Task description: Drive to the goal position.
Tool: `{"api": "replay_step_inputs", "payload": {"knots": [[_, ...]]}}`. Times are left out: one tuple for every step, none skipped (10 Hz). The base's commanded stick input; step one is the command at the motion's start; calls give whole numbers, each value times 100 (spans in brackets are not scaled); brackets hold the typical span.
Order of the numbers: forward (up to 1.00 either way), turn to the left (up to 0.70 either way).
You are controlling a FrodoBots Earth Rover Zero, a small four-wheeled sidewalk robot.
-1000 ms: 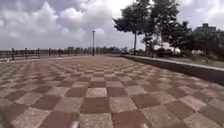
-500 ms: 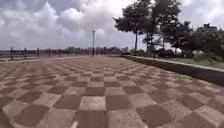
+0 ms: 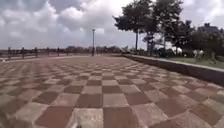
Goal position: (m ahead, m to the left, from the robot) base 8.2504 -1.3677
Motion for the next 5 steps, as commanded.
{"api": "replay_step_inputs", "payload": {"knots": [[70,0],[70,0],[70,0],[70,0],[70,0]]}}
